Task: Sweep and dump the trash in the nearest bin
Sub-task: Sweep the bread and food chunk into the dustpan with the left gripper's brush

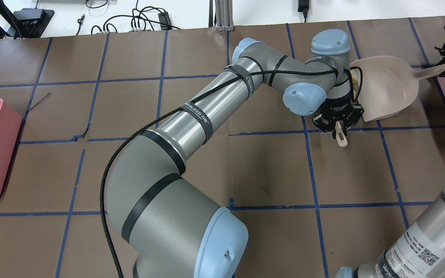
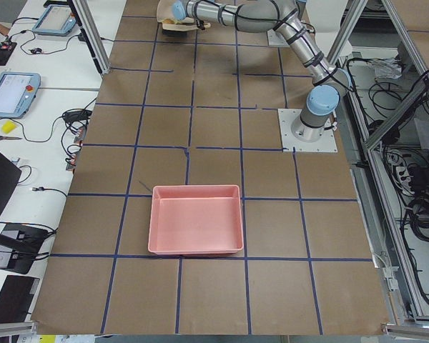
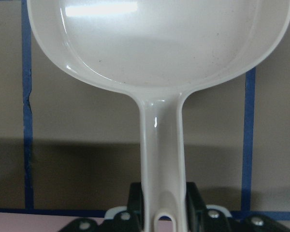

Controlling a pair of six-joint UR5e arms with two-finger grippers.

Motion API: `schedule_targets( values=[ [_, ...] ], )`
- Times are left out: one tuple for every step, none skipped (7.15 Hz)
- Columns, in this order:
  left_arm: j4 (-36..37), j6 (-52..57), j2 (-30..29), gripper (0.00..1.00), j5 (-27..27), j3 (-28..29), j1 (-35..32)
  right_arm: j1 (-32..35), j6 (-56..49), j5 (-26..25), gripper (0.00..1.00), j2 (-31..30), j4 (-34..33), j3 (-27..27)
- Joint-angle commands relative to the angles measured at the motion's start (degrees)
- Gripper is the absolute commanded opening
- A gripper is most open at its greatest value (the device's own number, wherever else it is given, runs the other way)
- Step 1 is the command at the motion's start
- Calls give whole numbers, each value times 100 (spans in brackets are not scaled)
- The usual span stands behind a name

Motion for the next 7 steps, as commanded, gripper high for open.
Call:
schedule_targets(
  values=[
    [40,33,-66,4,-62,246,-132,0,26,-10,0,6,-5,0],
    [40,573,-66,4,-27,342,-272,0,35,-1,0,6,-5,9],
    [49,1170,-75,4,121,352,-395,9,52,16,0,6,-5,9],
    [49,1516,-93,4,383,352,-466,18,53,25,0,6,-5,9],
    [40,1919,-110,4,751,352,-580,44,61,25,0,15,-14,9],
    [-30,2541,-119,5,1277,352,-738,53,70,25,0,15,-14,9],
    [-56,2756,-110,6,1561,352,-905,71,70,25,0,6,-14,9]
  ],
)
